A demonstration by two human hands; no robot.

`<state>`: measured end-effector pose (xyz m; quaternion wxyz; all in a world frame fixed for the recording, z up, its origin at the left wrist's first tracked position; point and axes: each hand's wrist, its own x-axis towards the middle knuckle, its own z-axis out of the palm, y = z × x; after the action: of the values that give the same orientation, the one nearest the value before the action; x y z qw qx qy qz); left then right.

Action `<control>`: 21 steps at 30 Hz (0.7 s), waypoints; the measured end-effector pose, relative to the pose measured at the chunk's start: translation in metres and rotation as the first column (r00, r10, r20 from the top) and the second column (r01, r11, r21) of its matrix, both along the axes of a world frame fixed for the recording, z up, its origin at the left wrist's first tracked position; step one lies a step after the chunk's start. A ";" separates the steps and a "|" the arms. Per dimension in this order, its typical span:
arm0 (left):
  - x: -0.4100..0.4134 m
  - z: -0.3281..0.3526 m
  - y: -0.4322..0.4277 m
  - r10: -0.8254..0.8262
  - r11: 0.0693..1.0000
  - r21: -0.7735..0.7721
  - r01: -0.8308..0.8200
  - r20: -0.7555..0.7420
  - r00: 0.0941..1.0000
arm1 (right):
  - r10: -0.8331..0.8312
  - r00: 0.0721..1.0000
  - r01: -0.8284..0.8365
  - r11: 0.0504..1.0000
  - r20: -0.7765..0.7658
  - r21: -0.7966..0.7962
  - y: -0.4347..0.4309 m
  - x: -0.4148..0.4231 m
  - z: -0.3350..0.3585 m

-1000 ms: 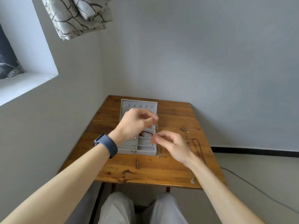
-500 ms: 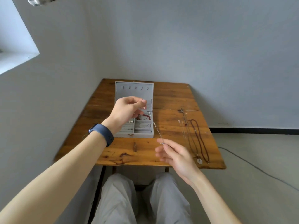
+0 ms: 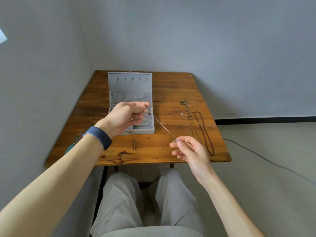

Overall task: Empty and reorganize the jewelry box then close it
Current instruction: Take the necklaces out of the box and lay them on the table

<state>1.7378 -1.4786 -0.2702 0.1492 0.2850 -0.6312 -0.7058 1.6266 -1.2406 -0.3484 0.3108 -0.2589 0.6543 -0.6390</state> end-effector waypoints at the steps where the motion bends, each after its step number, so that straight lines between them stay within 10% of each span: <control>1: 0.001 -0.001 0.001 0.012 1.000 -0.019 -0.012 0.006 1.000 | 0.003 1.000 -0.003 1.000 -0.007 0.013 0.001 0.000 -0.002; 11: -0.005 0.017 0.014 0.088 0.936 0.351 -0.013 -0.198 0.976 | 0.017 0.994 -0.011 0.999 -0.107 0.049 -0.008 0.012 -0.002; 21: 0.003 0.023 0.009 -0.052 0.977 0.199 0.076 -0.121 0.991 | 0.087 0.996 -0.088 0.996 -0.019 -0.025 -0.013 0.016 0.002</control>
<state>1.7407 -1.4692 -0.2473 0.1324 0.2373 -0.5549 -0.7863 1.6427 -1.2533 -0.3467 0.3291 -0.2972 0.6368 -0.6308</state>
